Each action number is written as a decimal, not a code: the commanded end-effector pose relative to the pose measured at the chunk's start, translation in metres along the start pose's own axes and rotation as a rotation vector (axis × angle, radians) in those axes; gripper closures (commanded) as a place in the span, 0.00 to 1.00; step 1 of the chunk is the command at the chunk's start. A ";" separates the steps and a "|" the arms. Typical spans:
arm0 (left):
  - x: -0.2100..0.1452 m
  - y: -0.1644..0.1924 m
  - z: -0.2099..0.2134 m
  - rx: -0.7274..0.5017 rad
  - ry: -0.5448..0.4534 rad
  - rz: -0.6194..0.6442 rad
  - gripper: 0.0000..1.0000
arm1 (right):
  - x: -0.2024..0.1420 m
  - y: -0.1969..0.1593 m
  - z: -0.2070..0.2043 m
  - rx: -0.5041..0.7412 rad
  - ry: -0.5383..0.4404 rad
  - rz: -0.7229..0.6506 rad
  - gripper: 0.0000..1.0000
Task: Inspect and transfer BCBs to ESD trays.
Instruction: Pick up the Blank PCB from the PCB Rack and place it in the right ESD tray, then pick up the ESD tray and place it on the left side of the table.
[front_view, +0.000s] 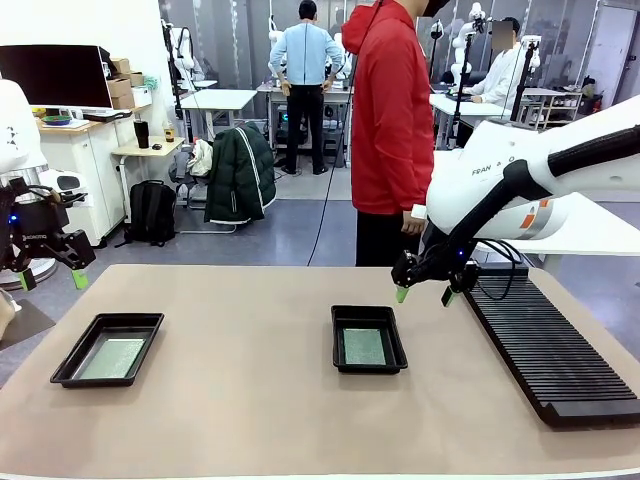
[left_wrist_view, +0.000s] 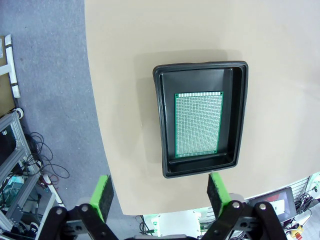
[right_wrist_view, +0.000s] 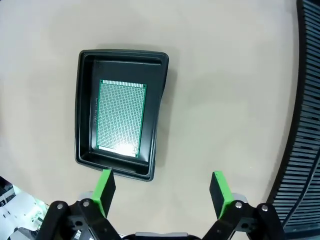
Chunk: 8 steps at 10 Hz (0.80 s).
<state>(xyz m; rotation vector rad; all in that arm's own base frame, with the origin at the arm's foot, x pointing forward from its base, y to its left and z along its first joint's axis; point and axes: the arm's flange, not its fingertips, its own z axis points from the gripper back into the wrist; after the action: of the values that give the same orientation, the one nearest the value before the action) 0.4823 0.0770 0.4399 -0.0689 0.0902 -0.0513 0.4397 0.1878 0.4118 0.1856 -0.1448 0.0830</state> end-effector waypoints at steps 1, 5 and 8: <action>-0.001 0.001 -0.002 -0.003 -0.007 0.004 0.00 | -0.001 0.000 -0.002 0.006 -0.006 -0.001 0.00; -0.001 0.001 -0.002 -0.003 -0.007 0.004 0.00 | -0.001 0.000 -0.002 0.006 -0.006 -0.001 0.00; -0.001 0.001 -0.002 -0.003 -0.007 0.004 0.00 | -0.001 0.000 -0.002 0.006 -0.006 -0.001 0.00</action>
<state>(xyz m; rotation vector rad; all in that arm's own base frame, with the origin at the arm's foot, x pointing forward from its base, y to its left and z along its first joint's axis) 0.4823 0.0770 0.4399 -0.0689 0.0902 -0.0513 0.4396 0.1887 0.4117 0.1854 -0.1437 0.0856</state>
